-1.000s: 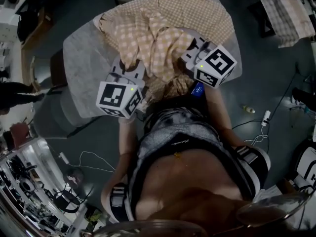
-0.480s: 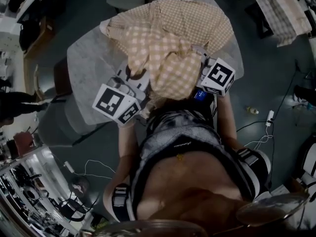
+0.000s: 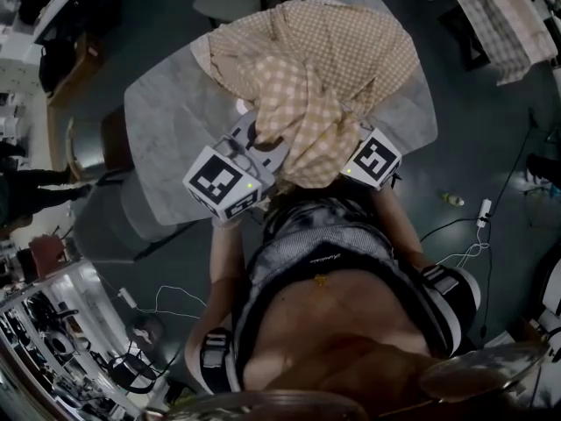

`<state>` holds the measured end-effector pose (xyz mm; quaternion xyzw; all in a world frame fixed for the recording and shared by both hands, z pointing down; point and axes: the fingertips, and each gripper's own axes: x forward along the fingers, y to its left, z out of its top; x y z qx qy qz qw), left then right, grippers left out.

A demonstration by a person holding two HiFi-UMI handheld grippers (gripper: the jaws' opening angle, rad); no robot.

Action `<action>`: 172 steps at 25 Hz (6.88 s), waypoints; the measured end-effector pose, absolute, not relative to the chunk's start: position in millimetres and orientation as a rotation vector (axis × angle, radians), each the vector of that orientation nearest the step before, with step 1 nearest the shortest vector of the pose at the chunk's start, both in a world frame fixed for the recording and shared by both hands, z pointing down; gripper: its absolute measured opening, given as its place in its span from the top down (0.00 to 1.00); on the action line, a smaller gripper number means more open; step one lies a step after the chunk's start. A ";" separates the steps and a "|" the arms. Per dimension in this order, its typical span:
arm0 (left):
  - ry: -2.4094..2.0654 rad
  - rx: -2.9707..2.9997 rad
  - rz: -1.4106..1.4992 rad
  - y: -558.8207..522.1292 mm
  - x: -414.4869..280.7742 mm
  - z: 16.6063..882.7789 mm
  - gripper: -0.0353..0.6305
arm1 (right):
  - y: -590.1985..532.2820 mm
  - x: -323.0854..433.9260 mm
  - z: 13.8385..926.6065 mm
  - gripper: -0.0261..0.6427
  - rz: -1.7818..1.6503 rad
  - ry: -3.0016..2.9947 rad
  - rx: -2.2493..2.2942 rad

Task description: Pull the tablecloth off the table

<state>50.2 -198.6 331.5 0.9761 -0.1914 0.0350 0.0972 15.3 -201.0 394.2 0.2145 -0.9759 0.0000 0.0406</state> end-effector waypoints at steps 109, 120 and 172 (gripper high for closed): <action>-1.215 2.679 0.325 -37.1 19.1 400.5 0.92 | -16.7 66.0 396.0 0.76 0.239 -2.853 0.809; -1.337 2.599 0.316 20.5 37.4 405.2 0.92 | 35.3 87.2 400.1 0.75 0.242 -2.871 0.691; -1.319 2.591 0.261 265.1 -34.2 415.0 0.92 | 272.3 10.6 414.8 0.75 0.237 -2.826 0.648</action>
